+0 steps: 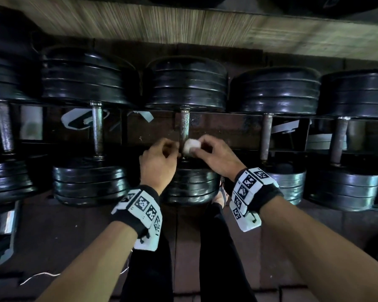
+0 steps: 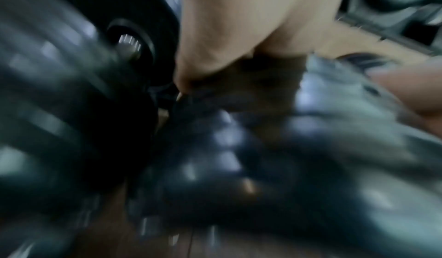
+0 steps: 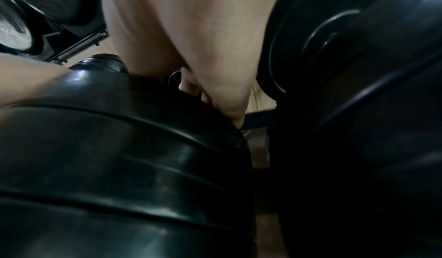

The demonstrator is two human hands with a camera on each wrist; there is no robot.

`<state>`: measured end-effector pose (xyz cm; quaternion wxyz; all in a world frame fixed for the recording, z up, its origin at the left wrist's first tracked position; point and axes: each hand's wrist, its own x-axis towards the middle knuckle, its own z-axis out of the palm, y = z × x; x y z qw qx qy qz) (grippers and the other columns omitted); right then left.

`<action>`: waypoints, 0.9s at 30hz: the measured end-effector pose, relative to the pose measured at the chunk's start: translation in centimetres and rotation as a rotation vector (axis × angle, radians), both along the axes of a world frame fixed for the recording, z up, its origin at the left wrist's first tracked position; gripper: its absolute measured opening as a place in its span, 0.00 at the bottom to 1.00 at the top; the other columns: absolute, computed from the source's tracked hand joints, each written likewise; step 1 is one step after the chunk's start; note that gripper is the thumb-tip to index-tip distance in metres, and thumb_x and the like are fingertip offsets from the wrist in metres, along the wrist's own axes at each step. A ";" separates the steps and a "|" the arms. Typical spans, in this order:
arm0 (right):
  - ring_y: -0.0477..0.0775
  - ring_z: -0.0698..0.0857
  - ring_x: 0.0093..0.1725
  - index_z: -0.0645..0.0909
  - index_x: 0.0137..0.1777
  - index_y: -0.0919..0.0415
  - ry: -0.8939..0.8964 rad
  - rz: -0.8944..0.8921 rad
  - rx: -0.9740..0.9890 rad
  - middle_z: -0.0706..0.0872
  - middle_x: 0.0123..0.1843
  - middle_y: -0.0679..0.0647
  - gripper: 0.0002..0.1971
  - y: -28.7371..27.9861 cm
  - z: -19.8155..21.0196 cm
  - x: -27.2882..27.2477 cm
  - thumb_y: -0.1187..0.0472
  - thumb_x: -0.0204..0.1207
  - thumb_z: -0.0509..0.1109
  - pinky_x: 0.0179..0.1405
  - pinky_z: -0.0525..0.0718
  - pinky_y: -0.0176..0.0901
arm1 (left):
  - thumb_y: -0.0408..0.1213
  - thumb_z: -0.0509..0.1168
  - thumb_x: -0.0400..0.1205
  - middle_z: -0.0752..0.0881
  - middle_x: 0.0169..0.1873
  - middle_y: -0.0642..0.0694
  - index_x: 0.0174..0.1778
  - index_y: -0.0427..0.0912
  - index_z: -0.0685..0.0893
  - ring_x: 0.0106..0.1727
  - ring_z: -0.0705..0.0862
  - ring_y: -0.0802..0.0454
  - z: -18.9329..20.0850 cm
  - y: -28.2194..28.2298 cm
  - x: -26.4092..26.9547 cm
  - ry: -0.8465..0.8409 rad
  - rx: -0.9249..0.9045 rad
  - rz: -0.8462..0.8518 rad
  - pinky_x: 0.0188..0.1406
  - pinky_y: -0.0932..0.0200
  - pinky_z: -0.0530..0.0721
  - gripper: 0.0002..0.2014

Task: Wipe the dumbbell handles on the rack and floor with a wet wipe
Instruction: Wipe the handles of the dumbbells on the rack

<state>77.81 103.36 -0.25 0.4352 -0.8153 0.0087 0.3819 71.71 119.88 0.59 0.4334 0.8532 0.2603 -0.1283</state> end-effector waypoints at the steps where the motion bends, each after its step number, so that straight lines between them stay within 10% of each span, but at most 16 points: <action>1: 0.39 0.85 0.32 0.82 0.55 0.62 0.003 -0.118 0.016 0.88 0.47 0.55 0.09 0.1 0.0 0.5 0.57 0.83 0.73 0.31 0.78 0.29 | 0.50 0.59 0.83 0.92 0.37 0.54 0.48 0.50 0.87 0.46 0.90 0.50 -0.1 -0.3 -0.3 -0.030 0.016 0.083 0.56 0.49 0.84 0.13; 5: 0.43 0.85 0.23 0.84 0.52 0.65 -0.021 -0.362 -0.084 0.89 0.35 0.55 0.08 0.6 -1.8 3.0 0.59 0.84 0.71 0.24 0.81 0.34 | 0.50 0.52 0.78 0.89 0.29 0.54 0.40 0.51 0.85 0.37 0.89 0.49 -0.5 -0.8 -0.7 -0.150 0.012 0.208 0.54 0.45 0.84 0.16; 9: 0.61 0.92 0.47 0.89 0.58 0.62 -0.033 -0.294 -0.118 0.92 0.51 0.60 0.11 3.2 -4.0 5.0 0.57 0.82 0.71 0.54 0.90 0.56 | 0.50 0.51 0.77 0.88 0.25 0.53 0.36 0.52 0.84 0.31 0.87 0.49 -0.7 -0.6 -0.7 -0.160 0.002 0.216 0.45 0.45 0.86 0.16; 18: 0.50 0.84 0.38 0.90 0.48 0.64 -0.279 -0.215 -0.075 0.88 0.39 0.52 0.07 4.3 -3.2 4.8 0.67 0.82 0.69 0.41 0.80 0.31 | 0.49 0.51 0.75 0.86 0.24 0.53 0.33 0.55 0.82 0.30 0.85 0.48 -0.3 -0.8 -0.7 -0.145 -0.009 0.227 0.47 0.41 0.85 0.15; 22: 0.62 0.89 0.42 0.88 0.45 0.64 -0.311 -0.255 -0.097 0.91 0.41 0.60 0.06 4.5 -3.2 4.0 0.65 0.81 0.70 0.47 0.89 0.57 | 0.49 0.51 0.76 0.87 0.25 0.51 0.34 0.53 0.84 0.32 0.86 0.47 -0.5 -0.8 -0.7 -0.137 -0.005 0.233 0.48 0.42 0.84 0.16; 27: 0.64 0.91 0.45 0.89 0.49 0.59 -0.343 -0.332 -0.099 0.92 0.44 0.60 0.13 5.2 -2.5 3.0 0.55 0.79 0.64 0.50 0.90 0.61 | 0.48 0.51 0.77 0.87 0.25 0.51 0.35 0.52 0.84 0.32 0.86 0.46 -0.6 -0.8 -0.7 -0.148 0.005 0.229 0.47 0.42 0.85 0.16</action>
